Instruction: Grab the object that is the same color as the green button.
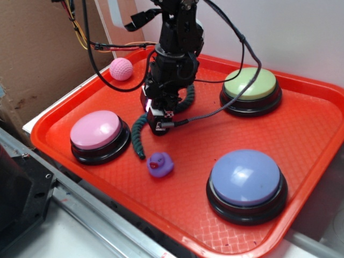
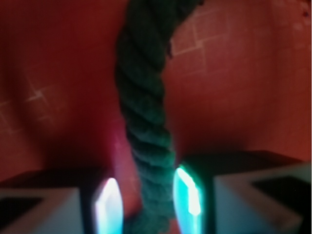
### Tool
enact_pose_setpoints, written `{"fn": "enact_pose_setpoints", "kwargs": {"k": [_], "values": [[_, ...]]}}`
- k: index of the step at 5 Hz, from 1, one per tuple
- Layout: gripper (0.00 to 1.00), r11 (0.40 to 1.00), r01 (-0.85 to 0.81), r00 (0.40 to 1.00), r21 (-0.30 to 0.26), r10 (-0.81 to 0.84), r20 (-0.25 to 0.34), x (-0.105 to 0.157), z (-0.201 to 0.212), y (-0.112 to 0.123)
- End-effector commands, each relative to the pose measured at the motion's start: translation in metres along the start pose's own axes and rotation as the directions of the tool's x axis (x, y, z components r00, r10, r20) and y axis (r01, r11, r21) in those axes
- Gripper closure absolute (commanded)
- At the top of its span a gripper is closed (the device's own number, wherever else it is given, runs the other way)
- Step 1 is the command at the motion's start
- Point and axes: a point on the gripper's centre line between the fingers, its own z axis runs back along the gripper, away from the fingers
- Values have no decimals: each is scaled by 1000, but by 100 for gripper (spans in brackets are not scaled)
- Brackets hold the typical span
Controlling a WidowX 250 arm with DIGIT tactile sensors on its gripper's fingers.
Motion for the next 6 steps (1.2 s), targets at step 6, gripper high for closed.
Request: {"fn": "enact_pose_setpoints", "kwargs": {"k": [6], "values": [[100,910,-398,884,-119,415,217,-96,157,-6]]}}
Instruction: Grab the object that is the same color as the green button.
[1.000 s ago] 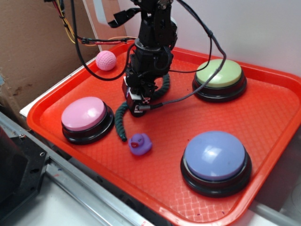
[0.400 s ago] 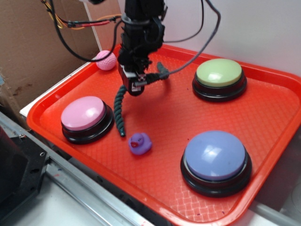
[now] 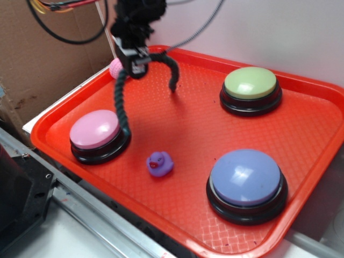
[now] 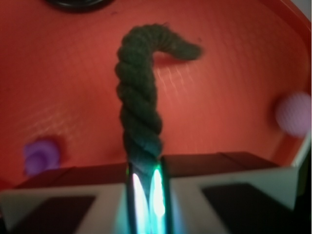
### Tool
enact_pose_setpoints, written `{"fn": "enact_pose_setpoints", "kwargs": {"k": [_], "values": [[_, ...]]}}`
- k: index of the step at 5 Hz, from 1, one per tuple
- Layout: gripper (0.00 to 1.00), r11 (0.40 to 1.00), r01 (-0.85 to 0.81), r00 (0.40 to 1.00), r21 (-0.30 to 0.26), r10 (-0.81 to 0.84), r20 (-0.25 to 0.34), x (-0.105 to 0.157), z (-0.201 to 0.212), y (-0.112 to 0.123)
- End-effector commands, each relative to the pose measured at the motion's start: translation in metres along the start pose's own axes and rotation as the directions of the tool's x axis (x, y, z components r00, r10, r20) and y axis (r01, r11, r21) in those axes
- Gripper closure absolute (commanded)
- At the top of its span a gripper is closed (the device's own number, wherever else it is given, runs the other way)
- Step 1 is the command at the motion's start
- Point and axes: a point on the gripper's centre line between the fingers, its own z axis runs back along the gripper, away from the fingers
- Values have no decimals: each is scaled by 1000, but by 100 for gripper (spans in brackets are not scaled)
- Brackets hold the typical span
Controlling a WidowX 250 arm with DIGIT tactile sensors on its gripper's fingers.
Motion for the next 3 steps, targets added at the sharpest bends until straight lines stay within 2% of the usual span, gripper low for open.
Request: {"fn": "enact_pose_setpoints", "kwargs": {"k": [1,2,3], "values": [[100,926,-378,918,-16,377,125,-53,101,-1],[100,921,-387,911,-32,388,139,-59,103,1],[100,935,-356,926,2,352,133,-55,99,-1]]}}
